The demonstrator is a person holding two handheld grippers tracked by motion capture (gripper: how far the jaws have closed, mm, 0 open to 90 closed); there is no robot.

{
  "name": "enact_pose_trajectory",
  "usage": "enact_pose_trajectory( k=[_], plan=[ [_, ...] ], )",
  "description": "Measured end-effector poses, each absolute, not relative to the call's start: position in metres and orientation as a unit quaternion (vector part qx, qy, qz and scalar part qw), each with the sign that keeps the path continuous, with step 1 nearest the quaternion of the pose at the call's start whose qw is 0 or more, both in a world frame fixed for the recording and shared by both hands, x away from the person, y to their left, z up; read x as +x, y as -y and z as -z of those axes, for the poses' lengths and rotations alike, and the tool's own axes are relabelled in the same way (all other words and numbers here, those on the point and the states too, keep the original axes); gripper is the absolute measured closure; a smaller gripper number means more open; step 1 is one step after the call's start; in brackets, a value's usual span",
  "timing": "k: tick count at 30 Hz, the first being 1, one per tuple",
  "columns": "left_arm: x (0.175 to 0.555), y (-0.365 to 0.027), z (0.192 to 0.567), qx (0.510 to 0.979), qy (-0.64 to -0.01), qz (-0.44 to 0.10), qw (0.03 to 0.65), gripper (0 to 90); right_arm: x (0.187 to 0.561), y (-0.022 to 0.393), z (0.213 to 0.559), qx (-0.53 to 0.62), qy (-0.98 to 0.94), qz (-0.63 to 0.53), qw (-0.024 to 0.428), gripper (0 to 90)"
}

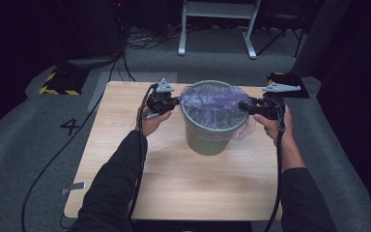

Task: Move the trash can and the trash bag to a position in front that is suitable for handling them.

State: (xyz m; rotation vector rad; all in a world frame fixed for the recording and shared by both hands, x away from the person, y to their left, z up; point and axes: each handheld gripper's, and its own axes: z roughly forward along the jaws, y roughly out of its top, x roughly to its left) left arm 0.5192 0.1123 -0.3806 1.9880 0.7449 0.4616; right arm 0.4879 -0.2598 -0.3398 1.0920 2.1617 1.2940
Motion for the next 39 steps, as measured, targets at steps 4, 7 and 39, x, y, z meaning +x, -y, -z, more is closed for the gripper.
enact_pose_trajectory(
  k=[4, 7, 39],
  plan=[
    [0.507, -0.123, 0.378, 0.811, -0.289, -0.188, 0.474, 89.9, 0.476, 0.253, 0.339, 0.369, -0.784, -0.465, 0.181, 55.1],
    [0.497, -0.13, 0.377, 0.814, -0.276, -0.19, 0.475, 89.9, 0.464, 0.248, 0.337, 0.351, -0.796, -0.463, 0.169, 53.8],
    [0.461, -0.195, 0.381, 0.802, -0.29, -0.198, 0.484, 24.6, 0.428, 0.264, 0.313, 0.252, -0.814, -0.464, 0.243, 41.4]
  ],
)
